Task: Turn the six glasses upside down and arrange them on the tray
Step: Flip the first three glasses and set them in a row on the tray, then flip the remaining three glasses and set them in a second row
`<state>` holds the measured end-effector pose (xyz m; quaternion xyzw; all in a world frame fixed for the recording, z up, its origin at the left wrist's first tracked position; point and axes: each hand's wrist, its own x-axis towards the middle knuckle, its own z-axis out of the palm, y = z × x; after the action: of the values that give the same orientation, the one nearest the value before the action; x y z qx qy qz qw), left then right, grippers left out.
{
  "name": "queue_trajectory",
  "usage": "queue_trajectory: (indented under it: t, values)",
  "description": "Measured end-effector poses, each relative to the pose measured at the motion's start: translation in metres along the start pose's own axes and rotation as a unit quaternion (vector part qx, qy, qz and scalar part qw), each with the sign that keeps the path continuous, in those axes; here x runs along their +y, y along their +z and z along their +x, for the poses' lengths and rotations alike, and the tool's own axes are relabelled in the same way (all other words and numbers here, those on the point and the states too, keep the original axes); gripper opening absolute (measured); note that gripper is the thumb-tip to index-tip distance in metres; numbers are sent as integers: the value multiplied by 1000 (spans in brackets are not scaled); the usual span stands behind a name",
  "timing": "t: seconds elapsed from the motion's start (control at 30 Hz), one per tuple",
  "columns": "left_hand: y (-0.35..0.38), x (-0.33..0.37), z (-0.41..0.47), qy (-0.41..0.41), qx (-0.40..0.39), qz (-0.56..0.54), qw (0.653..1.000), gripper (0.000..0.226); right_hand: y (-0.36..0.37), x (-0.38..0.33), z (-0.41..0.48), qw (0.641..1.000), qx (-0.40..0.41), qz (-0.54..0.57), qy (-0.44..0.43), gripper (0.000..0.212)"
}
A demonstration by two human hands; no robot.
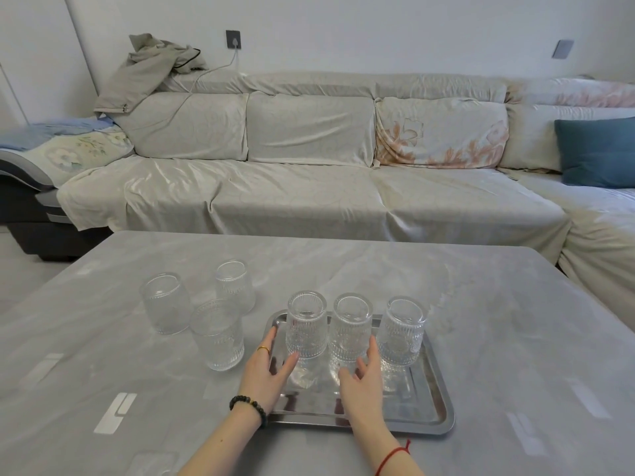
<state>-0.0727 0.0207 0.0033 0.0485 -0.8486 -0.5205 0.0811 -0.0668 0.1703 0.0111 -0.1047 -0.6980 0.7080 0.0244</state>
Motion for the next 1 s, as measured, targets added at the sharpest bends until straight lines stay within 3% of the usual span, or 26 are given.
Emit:
queue_trajectory:
  t: [0.13, 0.2, 0.27, 0.33, 0.47, 0.87, 1.0]
  values:
    - [8, 10, -15, 45, 114, -37, 992, 30, -7, -2, -3, 995, 96, 29, -15, 56]
    - [25, 27, -26, 36, 90, -67, 993, 25, -16, -4, -1, 992, 119, 34, -33, 49]
    - [49, 39, -30, -13, 11, -130, 991, 25, -22, -5, 3, 995, 92, 12, -25, 54]
    - [67, 52, -27, -83, -47, -190, 977, 40, -25, -4, 7, 999, 37, -17, -7, 62]
    - [81, 64, -14, -135, -86, -220, 962, 60, -24, -1, 14, 998, -45, -33, 23, 71]
    - [77, 59, -8, -129, -105, -210, 964, 60, -27, -6, 15, 997, -64, -32, 28, 74]
    - [62, 52, -23, -65, -19, -221, 973, 39, -21, -6, 4, 999, 27, -37, 8, 56]
